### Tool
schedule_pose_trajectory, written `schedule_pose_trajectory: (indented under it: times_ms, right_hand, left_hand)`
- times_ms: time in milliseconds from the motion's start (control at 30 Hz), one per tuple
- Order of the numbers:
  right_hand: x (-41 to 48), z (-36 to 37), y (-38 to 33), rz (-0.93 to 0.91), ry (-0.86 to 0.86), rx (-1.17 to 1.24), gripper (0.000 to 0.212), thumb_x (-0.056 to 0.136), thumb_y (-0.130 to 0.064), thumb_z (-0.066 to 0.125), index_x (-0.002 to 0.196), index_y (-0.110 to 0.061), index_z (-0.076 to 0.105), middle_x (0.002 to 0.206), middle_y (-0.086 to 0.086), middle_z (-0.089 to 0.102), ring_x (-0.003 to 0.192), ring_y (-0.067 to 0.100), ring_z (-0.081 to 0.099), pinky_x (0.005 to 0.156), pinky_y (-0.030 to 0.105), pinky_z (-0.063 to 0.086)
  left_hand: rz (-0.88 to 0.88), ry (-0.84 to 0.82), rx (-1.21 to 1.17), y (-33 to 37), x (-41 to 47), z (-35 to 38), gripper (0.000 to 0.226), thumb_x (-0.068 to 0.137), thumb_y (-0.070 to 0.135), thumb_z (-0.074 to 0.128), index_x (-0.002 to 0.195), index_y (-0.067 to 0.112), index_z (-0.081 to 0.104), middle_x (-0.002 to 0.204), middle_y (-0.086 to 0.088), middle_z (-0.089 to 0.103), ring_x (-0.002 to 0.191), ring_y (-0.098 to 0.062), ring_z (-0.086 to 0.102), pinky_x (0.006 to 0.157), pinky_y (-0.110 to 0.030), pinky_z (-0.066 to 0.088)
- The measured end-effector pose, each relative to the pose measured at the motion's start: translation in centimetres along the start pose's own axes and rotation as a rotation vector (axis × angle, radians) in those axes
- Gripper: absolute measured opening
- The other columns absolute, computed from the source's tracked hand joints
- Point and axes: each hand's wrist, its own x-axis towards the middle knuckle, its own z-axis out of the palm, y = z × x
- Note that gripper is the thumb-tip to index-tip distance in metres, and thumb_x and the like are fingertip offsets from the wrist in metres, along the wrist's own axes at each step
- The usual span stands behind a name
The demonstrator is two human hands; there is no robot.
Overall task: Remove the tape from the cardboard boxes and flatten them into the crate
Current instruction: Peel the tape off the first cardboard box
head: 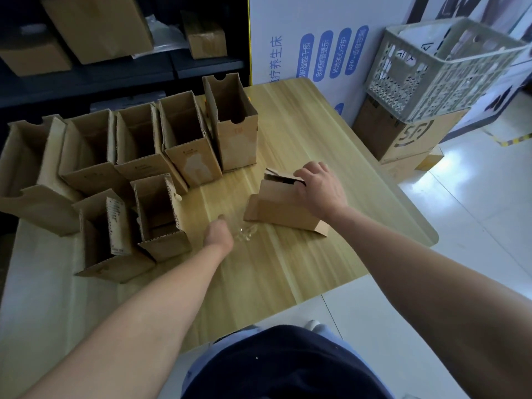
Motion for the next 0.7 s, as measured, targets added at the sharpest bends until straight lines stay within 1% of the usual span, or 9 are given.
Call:
schedule_pose_trajectory:
  times_ms: [100, 167, 300, 400, 467, 500, 567, 633, 700]
  right_hand:
    - [0.8, -0.1, 1.5, 0.082, -0.084, -0.001, 0.041, 0.097, -0.039, 0.043, 0.131, -0.019, 0.052, 0.135, 0.005, 0.046, 0.125, 0.025, 0.036, 0.104, 0.036, 0.03]
    - [1.2, 0.1, 1.9, 0.128, -0.152, -0.014, 0.044, 0.096, -0.042, 0.041, 0.131, -0.018, 0.051, 0.136, 0.006, 0.044, 0.126, 0.027, 0.034, 0.103, 0.038, 0.029]
    - [1.8, 0.3, 1.8, 0.141, -0.289, -0.023, 0.044, 0.095, -0.043, 0.039, 0.13, -0.019, 0.05, 0.135, 0.008, 0.044, 0.125, 0.03, 0.032, 0.101, 0.042, 0.028]
    - [2.4, -0.2, 1.8, 0.139, -0.342, -0.016, 0.046, 0.094, -0.042, 0.04, 0.134, -0.02, 0.045, 0.136, 0.009, 0.044, 0.126, 0.031, 0.033, 0.101, 0.044, 0.029]
    - [2.6, -0.6, 2.0, 0.178, -0.396, 0.003, 0.053, 0.094, -0.048, 0.04, 0.14, -0.02, 0.038, 0.14, 0.01, 0.042, 0.129, 0.033, 0.033, 0.102, 0.047, 0.029]
    - [2.7, -0.8, 2.1, 0.21, -0.423, 0.021, 0.057, 0.094, -0.051, 0.039, 0.141, -0.02, 0.036, 0.141, 0.01, 0.042, 0.131, 0.033, 0.032, 0.103, 0.048, 0.03]
    - [2.7, -1.0, 2.2, 0.261, -0.47, 0.085, 0.061, 0.094, -0.056, 0.035, 0.141, -0.016, 0.036, 0.14, 0.012, 0.043, 0.129, 0.034, 0.036, 0.102, 0.048, 0.034]
    - [2.8, -1.1, 2.4, 0.303, -0.488, 0.213, 0.061, 0.096, -0.054, 0.034, 0.14, -0.011, 0.037, 0.138, 0.015, 0.045, 0.125, 0.033, 0.043, 0.099, 0.042, 0.039]
    - [2.8, -1.2, 2.7, 0.372, -0.476, 0.327, 0.061, 0.096, -0.049, 0.039, 0.141, -0.007, 0.036, 0.139, 0.016, 0.044, 0.123, 0.033, 0.046, 0.093, 0.037, 0.04]
  left_hand:
    - [-0.111, -0.037, -0.025, 0.8, -0.3, -0.7, 0.043, 0.09, -0.003, 0.043, 0.132, 0.002, 0.037, 0.121, -0.02, 0.055, 0.111, -0.036, 0.055, 0.091, -0.039, 0.047]
    - [-0.235, -0.129, -0.18, 1.2, -0.2, -1.8, 0.058, 0.092, -0.002, 0.045, 0.144, 0.006, 0.021, 0.132, -0.019, 0.047, 0.111, -0.035, 0.056, 0.09, -0.04, 0.05]
    - [-0.414, -0.302, -0.579, 1.6, -1.2, -3.7, 0.064, 0.097, -0.002, 0.035, 0.15, 0.014, 0.005, 0.15, -0.017, 0.026, 0.075, -0.027, 0.064, 0.076, -0.036, 0.057]
    - [-0.419, -0.222, -0.623, 2.3, -1.9, -3.9, 0.06, 0.097, 0.0, 0.032, 0.15, 0.017, 0.01, 0.152, -0.014, 0.023, 0.062, -0.026, 0.065, 0.052, -0.029, 0.057]
    - [-0.322, -0.06, -0.554, 3.7, -1.8, -4.4, 0.046, 0.098, 0.005, 0.037, 0.142, 0.013, 0.029, 0.139, -0.015, 0.043, 0.056, -0.023, 0.065, 0.04, -0.025, 0.052]
    - [-0.251, 0.014, -0.535, 4.7, -1.6, -4.7, 0.037, 0.098, 0.01, 0.041, 0.135, 0.01, 0.039, 0.128, -0.014, 0.054, 0.059, -0.023, 0.066, 0.045, -0.027, 0.054]
    - [-0.092, 0.071, -0.556, 7.2, -1.1, -5.5, 0.029, 0.096, 0.024, 0.05, 0.122, 0.012, 0.051, 0.116, -0.01, 0.062, 0.079, -0.025, 0.068, 0.071, -0.037, 0.058]
    - [0.012, 0.011, -0.582, 9.8, -1.0, -5.8, 0.041, 0.09, 0.038, 0.057, 0.124, 0.016, 0.052, 0.125, -0.007, 0.057, 0.104, -0.026, 0.06, 0.09, -0.041, 0.051]
    - [-0.023, -0.112, -0.633, 11.7, -0.9, -5.7, 0.059, 0.085, 0.047, 0.062, 0.134, 0.017, 0.044, 0.133, -0.005, 0.049, 0.117, -0.026, 0.052, 0.091, -0.043, 0.049]
